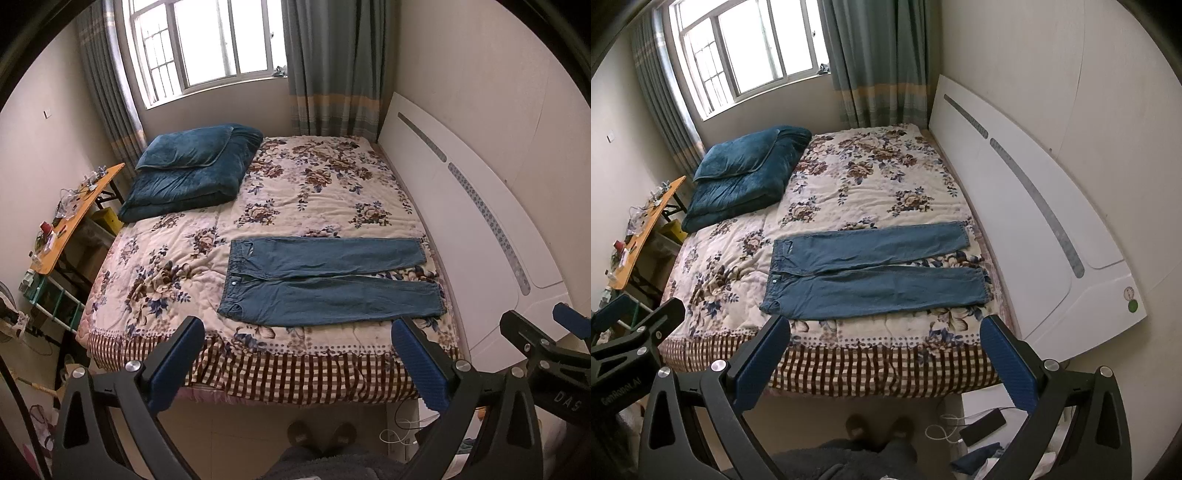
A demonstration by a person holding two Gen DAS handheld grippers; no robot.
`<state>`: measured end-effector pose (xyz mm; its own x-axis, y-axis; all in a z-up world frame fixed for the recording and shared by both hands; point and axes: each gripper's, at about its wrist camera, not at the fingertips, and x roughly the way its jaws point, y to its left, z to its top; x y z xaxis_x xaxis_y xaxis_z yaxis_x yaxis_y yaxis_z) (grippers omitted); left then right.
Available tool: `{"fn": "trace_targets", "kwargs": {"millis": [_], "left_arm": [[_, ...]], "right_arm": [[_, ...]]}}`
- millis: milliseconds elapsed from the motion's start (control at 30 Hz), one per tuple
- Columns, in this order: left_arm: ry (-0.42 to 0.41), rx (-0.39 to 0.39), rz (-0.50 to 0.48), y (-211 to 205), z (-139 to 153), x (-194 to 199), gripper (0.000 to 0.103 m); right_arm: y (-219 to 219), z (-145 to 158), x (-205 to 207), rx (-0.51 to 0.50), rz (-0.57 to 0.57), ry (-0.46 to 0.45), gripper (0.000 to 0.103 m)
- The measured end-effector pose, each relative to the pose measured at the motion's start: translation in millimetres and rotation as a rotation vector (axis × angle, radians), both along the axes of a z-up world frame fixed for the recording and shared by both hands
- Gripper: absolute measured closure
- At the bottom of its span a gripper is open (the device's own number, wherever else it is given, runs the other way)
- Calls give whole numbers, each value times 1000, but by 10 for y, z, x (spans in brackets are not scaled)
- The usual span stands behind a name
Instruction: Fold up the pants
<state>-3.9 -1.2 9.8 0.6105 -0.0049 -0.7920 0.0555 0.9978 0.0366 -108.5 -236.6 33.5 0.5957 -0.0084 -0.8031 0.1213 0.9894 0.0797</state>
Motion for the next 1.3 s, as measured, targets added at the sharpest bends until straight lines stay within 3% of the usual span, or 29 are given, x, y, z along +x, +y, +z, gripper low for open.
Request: {"fn": "trace_targets", "kwargs": {"millis": [1300], "left_arm": [[-5,6,-1,-48,197,-53,0]], "right_arm": [[-7,-70,-33,-14,-3,-2,0]]}}
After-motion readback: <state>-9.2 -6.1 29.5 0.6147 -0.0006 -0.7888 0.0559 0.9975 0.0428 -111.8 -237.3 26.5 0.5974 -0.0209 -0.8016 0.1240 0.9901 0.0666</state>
